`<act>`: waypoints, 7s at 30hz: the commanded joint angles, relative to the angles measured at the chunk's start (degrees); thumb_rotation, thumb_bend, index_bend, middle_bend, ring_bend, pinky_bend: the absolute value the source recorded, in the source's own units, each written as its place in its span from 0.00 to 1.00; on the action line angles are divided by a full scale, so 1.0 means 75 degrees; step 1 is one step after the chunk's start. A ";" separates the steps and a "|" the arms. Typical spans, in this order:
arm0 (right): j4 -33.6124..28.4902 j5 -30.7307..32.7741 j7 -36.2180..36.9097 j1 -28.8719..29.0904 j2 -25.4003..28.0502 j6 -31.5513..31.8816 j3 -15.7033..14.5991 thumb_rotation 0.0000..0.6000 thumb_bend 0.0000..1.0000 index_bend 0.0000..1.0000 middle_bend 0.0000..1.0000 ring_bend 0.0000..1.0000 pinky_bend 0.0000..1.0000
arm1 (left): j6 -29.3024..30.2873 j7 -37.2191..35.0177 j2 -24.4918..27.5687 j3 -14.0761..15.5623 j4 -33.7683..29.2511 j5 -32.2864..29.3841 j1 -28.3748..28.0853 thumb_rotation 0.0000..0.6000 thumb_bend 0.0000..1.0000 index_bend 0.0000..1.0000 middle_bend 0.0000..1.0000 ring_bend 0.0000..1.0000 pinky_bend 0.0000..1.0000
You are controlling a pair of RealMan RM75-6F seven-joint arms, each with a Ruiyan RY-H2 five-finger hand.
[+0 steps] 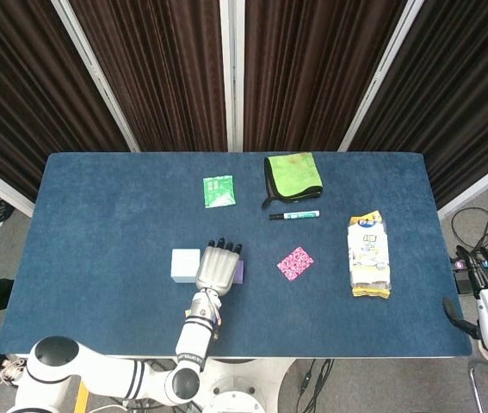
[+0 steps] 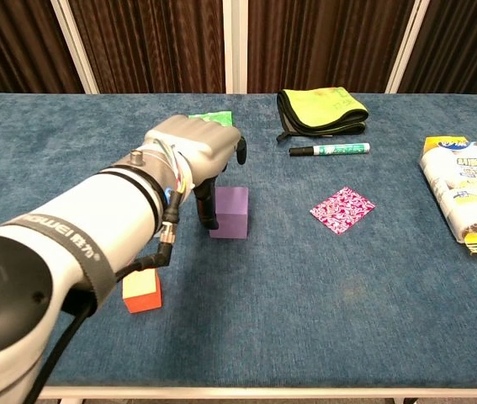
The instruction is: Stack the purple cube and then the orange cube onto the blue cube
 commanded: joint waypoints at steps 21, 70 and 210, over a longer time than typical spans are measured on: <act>-0.0003 0.0104 0.0107 0.0029 0.0047 -0.0078 0.0043 1.00 0.27 0.00 0.16 0.00 0.00 | -0.0596 -0.0625 -0.0548 0.0073 0.1421 -0.0191 -0.0317 1.00 0.18 0.31 0.49 0.26 0.27; -0.0038 0.0172 -0.0437 0.0171 -0.0172 -0.0311 0.0032 1.00 0.27 0.00 0.16 0.00 0.00 | 0.0216 -0.0521 0.2411 -0.0596 -0.2388 -0.0574 0.0061 1.00 0.28 0.40 0.63 0.34 0.28; -0.0104 0.0493 -0.0647 0.0362 -0.0219 -0.0698 0.0027 1.00 0.26 0.02 0.17 0.00 0.00 | -0.2061 -0.7407 0.7408 0.3783 -0.3007 0.5439 0.3111 1.00 0.17 0.46 0.50 0.35 0.40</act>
